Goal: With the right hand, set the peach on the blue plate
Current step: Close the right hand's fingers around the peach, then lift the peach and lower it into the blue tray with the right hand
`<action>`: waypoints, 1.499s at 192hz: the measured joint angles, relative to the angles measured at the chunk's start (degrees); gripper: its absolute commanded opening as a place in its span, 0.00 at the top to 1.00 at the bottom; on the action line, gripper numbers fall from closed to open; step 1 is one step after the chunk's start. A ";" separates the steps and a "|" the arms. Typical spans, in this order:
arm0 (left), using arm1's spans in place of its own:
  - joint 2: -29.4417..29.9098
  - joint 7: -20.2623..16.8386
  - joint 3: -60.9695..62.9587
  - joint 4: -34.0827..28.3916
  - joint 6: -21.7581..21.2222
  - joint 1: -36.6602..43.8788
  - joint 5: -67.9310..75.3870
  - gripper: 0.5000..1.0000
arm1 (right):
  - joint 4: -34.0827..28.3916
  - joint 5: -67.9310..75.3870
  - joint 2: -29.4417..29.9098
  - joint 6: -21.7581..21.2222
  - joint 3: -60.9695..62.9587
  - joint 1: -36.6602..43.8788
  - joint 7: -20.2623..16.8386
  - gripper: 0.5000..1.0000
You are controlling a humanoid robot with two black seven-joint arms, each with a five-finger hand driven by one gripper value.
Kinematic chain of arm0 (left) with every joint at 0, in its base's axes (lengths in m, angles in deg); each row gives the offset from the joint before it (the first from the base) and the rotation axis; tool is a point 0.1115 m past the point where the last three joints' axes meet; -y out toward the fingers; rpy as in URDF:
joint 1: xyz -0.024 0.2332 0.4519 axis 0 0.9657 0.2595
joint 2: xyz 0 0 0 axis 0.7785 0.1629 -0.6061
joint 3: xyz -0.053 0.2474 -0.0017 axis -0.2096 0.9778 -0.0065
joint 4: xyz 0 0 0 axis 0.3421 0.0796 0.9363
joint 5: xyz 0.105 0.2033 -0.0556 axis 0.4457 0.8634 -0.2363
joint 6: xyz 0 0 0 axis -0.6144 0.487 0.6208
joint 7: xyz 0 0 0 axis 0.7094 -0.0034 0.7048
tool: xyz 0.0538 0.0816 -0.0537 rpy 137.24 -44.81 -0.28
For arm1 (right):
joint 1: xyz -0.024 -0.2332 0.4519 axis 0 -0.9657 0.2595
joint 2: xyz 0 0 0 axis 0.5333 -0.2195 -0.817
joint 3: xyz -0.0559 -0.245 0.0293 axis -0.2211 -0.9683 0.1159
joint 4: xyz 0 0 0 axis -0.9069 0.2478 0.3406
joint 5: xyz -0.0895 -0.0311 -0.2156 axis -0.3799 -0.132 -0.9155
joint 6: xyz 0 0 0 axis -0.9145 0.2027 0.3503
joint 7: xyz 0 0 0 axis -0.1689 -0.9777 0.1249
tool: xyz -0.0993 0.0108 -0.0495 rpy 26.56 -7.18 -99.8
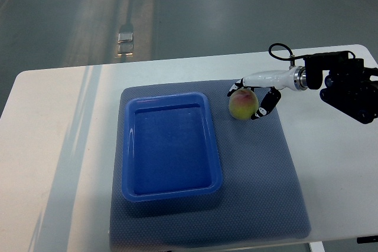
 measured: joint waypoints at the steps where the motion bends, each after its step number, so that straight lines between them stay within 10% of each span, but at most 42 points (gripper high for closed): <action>1: 0.00 0.00 0.00 0.00 0.00 0.00 0.00 0.00 | 0.00 0.04 0.03 -0.01 0.02 0.12 0.00 0.75; 149: 0.00 0.00 0.00 0.00 0.00 0.08 0.00 0.00 | 3.75 2.97 20.96 -0.05 -3.09 6.42 0.13 0.50; 208: 0.00 0.00 0.00 0.00 0.00 0.19 0.06 0.00 | 5.02 2.69 21.80 1.04 -5.11 4.34 0.12 0.15; 287: 0.00 0.00 0.00 -0.11 -0.05 0.29 0.04 0.00 | 4.93 3.42 21.11 1.01 -4.06 4.70 0.39 0.14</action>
